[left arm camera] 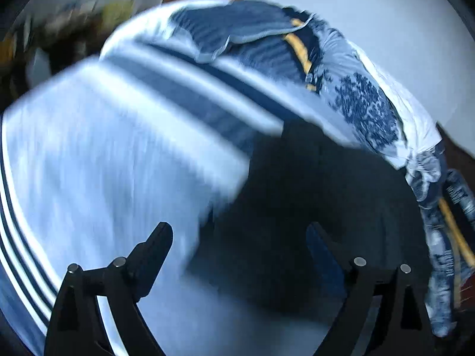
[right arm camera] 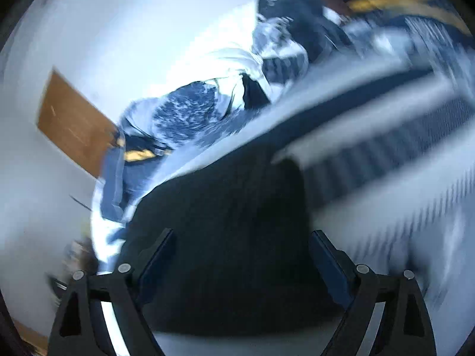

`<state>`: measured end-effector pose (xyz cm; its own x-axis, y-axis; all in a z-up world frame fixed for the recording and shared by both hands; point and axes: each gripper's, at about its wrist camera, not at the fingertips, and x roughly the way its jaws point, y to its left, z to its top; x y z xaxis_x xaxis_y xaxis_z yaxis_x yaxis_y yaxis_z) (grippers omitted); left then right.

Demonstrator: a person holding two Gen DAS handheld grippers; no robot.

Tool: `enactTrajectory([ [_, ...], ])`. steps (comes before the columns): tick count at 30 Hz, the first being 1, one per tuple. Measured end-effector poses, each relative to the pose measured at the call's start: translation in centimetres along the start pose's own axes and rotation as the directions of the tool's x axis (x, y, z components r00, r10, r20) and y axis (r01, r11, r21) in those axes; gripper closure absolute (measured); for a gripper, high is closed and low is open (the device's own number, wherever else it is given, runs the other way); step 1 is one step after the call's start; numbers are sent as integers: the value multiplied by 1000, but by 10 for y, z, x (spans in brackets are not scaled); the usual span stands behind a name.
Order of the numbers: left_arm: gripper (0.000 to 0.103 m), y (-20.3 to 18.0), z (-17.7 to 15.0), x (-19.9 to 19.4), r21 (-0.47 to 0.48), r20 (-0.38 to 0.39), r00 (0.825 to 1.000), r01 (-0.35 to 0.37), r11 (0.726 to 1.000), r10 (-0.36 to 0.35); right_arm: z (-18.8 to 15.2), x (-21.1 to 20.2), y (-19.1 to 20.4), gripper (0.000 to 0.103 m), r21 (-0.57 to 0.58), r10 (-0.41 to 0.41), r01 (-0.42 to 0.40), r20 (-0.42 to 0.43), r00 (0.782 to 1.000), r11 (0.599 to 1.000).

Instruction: Fold large clothes

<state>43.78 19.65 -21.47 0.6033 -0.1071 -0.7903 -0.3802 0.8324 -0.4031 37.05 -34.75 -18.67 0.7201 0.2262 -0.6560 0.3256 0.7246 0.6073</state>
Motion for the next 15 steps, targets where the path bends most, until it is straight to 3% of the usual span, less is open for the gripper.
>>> enactTrajectory([
  [2,11,24,-34,4,-90,-7,999,35,995,-36,-29,10,-7,11,58,54,-49,-81,995,997],
  [5,11,45,-53,19,-275,-46,998,19,961,-33,-49,19,-17,11,93,31,-19,-126,992,996],
  [7,11,37,-44,28,-239,-90,996,-16,971,-6,-52,23,-32,11,162,80,-58,-127,989,985],
  [9,11,28,-37,33,-208,-100,995,-5,978,-16,-51,37,-45,11,216,81,-51,-134,988,975],
  [12,11,23,-33,43,-276,-99,990,70,958,-101,-44,57,-55,13,254,77,-43,-124,989,966],
  [15,11,16,-26,53,-311,-96,978,147,939,-185,-34,70,-66,20,288,63,-29,-109,992,957],
])
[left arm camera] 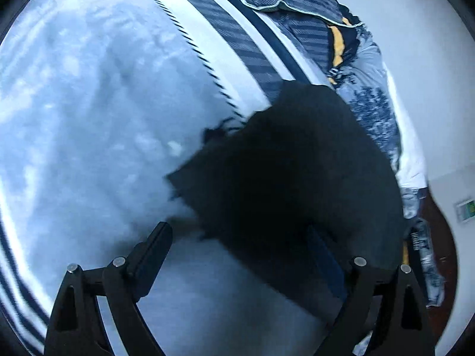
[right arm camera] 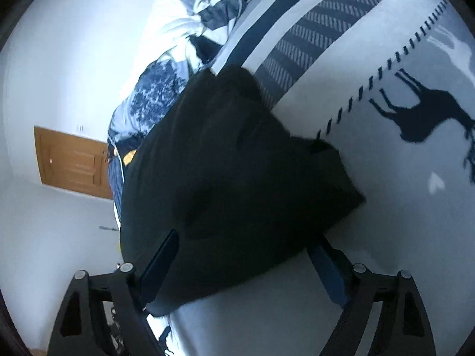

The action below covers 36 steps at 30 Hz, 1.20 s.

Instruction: Fold large clothes

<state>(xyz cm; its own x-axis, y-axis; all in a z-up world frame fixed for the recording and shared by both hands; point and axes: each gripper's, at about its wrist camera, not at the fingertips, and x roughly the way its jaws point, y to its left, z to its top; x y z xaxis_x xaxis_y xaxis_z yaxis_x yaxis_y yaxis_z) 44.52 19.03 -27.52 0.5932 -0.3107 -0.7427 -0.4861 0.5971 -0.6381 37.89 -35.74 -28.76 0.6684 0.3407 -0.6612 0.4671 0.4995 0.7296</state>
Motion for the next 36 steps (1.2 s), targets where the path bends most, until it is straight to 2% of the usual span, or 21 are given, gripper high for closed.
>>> enactTrajectory([
  [1,11,-1,1,1,-2,2,1000,24,1000,-24,5,1,-3,28,19,-5,5,12,1000,1000],
  [3,12,-7,5,9,1,-18,999,51,999,-51,16,11,-14,35,80,26,-27,8,1000,996],
  [5,36,-11,9,18,-4,-50,997,60,998,-60,19,17,-17,63,98,54,-52,-19,998,994],
  [6,57,-11,12,19,-9,-61,996,64,998,-64,18,19,-13,71,80,52,-50,-24,998,996],
  [8,76,-8,15,13,-35,-47,994,96,995,-97,17,14,3,87,-5,3,-3,-12,1000,1000],
  [9,88,-6,16,8,-37,-38,994,104,994,-106,18,10,11,89,-51,-23,23,0,1000,998],
  [10,94,-7,18,6,-23,-32,994,105,994,-106,19,6,14,92,-70,-26,27,7,1000,997],
  [13,99,-13,12,-11,61,6,997,76,995,-76,17,5,14,97,-88,-43,42,0,999,995],
  [17,100,-11,-6,-56,127,28,998,44,991,-48,-6,-30,21,99,-154,-64,67,30,998,986],
  [20,100,14,-32,-94,141,11,1000,21,990,-23,-36,-74,23,99,-188,-48,54,34,998,981],
  [23,100,46,-63,-127,180,21,999,-30,983,26,-75,-110,10,99,-208,-76,77,16,997,975],
  [25,98,65,-80,-138,219,39,996,-88,972,81,-103,-132,-2,99,-232,-113,111,6,994,966],
  [29,91,78,-92,-151,236,82,987,-156,959,140,-117,-148,-9,93,-249,-91,88,-2,996,965],
  [32,71,71,-96,-168,283,154,966,-243,928,206,-123,-155,-7,91,-285,-166,161,8,986,945],
  [33,53,65,-101,-177,305,190,960,-258,917,207,-127,-163,-5,88,-302,-198,199,33,980,932],
  [34,34,58,-106,-187,333,233,953,-267,904,195,-132,-172,-2,79,-320,-224,232,62,973,919],
  [35,27,50,-110,-198,367,281,942,-281,887,183,-139,-181,0,58,-342,-243,257,85,966,904],
  [36,22,42,-114,-204,394,312,934,-293,871,174,-144,-189,4,41,-359,-256,277,105,961,891],
])
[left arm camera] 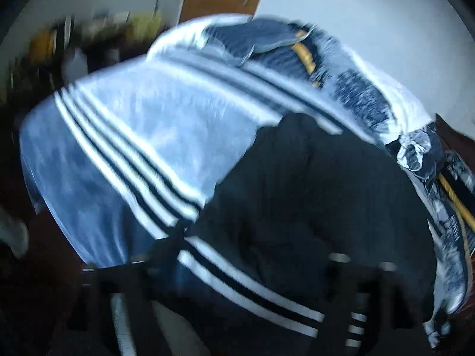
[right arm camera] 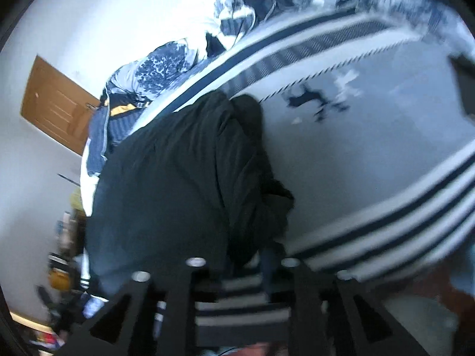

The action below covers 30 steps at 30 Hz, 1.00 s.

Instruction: Fold large clothes

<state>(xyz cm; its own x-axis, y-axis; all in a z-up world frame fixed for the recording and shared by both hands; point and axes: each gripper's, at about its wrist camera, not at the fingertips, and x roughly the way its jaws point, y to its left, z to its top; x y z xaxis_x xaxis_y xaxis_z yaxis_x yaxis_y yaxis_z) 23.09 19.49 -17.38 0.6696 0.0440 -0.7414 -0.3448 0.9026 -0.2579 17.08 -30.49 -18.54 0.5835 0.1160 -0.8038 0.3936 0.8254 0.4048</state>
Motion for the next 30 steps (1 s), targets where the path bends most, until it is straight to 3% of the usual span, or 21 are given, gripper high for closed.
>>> enactTrajectory([
  [1,22,-8,3,-7,30,23,1000,-1,1000,0,-5,-15,6,21,-19,-18,19,41,999,1000],
  [5,21,-49,18,-16,134,48,999,13,991,-20,1,-39,52,22,-158,-6,21,91,996,987],
  [8,20,-86,33,-1,202,58,998,1,979,-13,18,-29,102,21,-258,61,-33,101,993,966],
  [11,20,-117,56,34,234,24,999,42,971,-49,43,10,145,21,-294,103,-85,46,994,952],
  [14,20,-140,75,77,222,-10,999,40,974,-38,69,72,185,21,-313,138,-153,-72,988,937],
  [17,20,-149,80,122,231,-43,999,7,973,3,82,127,214,21,-362,111,-157,-145,983,919],
  [20,20,-140,78,164,219,-55,994,-80,972,94,85,167,219,21,-392,57,-107,-137,989,914],
  [22,17,-129,76,178,206,-34,994,-91,974,100,87,191,212,21,-391,23,-79,-146,989,917],
  [25,15,-124,73,185,241,14,991,-133,961,133,89,205,200,21,-363,-2,-42,-120,993,931],
  [28,15,-132,76,184,285,-23,985,-157,945,171,91,212,199,21,-383,-28,-26,-137,990,923],
  [30,15,-135,84,163,296,14,992,-120,948,122,97,194,199,22,-371,-13,-42,-143,990,928],
])
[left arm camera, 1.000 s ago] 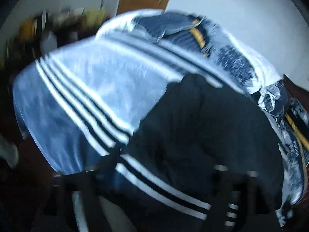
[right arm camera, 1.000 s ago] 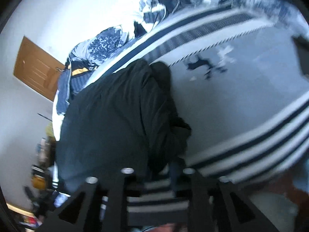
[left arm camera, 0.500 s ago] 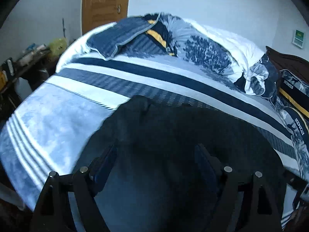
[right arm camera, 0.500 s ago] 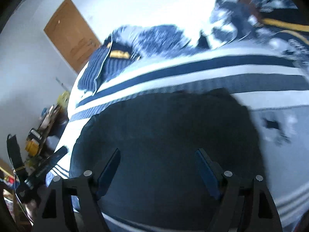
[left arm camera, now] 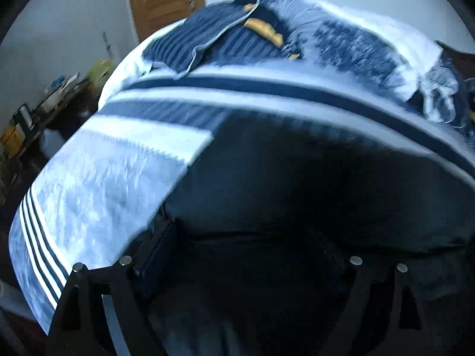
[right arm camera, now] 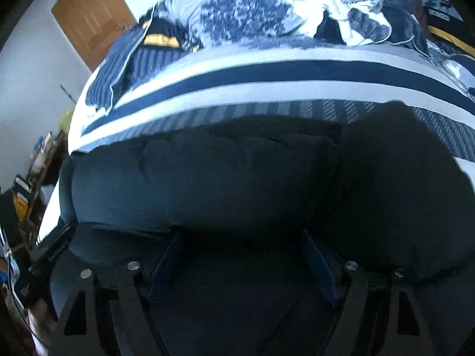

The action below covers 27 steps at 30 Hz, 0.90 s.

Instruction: Fold large clothes

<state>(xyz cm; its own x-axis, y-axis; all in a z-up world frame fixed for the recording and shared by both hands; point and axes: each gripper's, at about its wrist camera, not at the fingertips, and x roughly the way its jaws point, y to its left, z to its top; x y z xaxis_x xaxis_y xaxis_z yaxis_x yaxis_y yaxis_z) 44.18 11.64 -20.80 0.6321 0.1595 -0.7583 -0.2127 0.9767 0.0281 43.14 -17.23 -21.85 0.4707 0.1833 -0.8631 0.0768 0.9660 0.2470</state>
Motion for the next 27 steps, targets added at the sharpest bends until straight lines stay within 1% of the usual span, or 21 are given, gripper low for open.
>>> enactTrajectory([
  [2,15,1,12,-19,-23,90,995,32,999,-30,11,-36,-11,21,33,66,-70,120,991,997],
  [3,14,-4,21,-26,-33,117,992,42,999,-37,18,-45,-17,21,49,62,-70,148,987,996],
  [4,14,-11,29,-26,-28,123,991,47,999,-43,25,-46,-20,21,56,62,-71,149,987,996],
  [5,13,-21,37,-22,-7,122,992,45,999,-44,34,-38,-22,21,50,70,-76,123,990,996],
  [6,13,-36,44,-13,38,115,993,25,999,-29,42,-24,-20,21,28,52,-54,82,995,998],
  [8,13,-55,48,14,140,98,994,-58,988,45,49,2,-19,21,-18,-36,36,32,999,999],
  [9,13,-60,47,32,185,70,992,-117,976,106,50,17,-24,21,-43,-93,94,22,995,995],
  [10,13,-57,44,45,194,51,990,-141,971,134,49,27,-31,22,-55,-138,137,-1,990,989],
  [11,13,-48,41,57,174,26,991,-132,976,130,48,33,-45,23,-34,-170,169,-23,985,985],
  [13,11,-33,39,67,107,-1,997,-73,992,73,47,28,-64,23,-2,-191,191,-7,981,981],
  [15,11,-20,38,73,43,-17,999,-39,998,40,40,28,-87,22,3,-295,295,1,955,955],
  [16,9,-16,36,74,22,-15,999,-32,999,32,37,30,-100,22,37,-294,294,-9,956,955],
  [17,7,-14,34,76,8,-20,1000,-23,1000,23,34,31,-114,22,87,-271,272,-18,962,958],
  [18,7,-13,33,78,0,-32,999,-10,1000,10,28,33,-132,22,158,-228,231,-33,973,960],
  [19,7,-13,32,79,-1,-42,999,-2,1000,2,26,34,-137,21,170,-203,206,-33,979,964],
  [21,7,-10,37,73,20,-53,999,-2,1000,4,25,32,-140,20,156,-208,211,-35,978,965],
  [22,7,-5,41,67,35,-39,999,-8,999,10,25,26,-141,20,160,-214,218,-42,976,963],
  [23,7,3,46,59,35,-11,1000,-10,999,10,15,9,-147,20,167,-223,225,-29,974,960],
  [24,7,15,48,45,25,36,999,3,1000,-4,13,-9,-149,20,178,-214,208,14,977,962],
  [26,7,33,50,30,27,85,996,9,1000,-11,5,-48,-152,19,202,-124,99,117,985,974],
  [27,7,43,53,29,31,78,997,5,1000,-7,5,-56,-156,18,213,-107,78,126,986,974],
])
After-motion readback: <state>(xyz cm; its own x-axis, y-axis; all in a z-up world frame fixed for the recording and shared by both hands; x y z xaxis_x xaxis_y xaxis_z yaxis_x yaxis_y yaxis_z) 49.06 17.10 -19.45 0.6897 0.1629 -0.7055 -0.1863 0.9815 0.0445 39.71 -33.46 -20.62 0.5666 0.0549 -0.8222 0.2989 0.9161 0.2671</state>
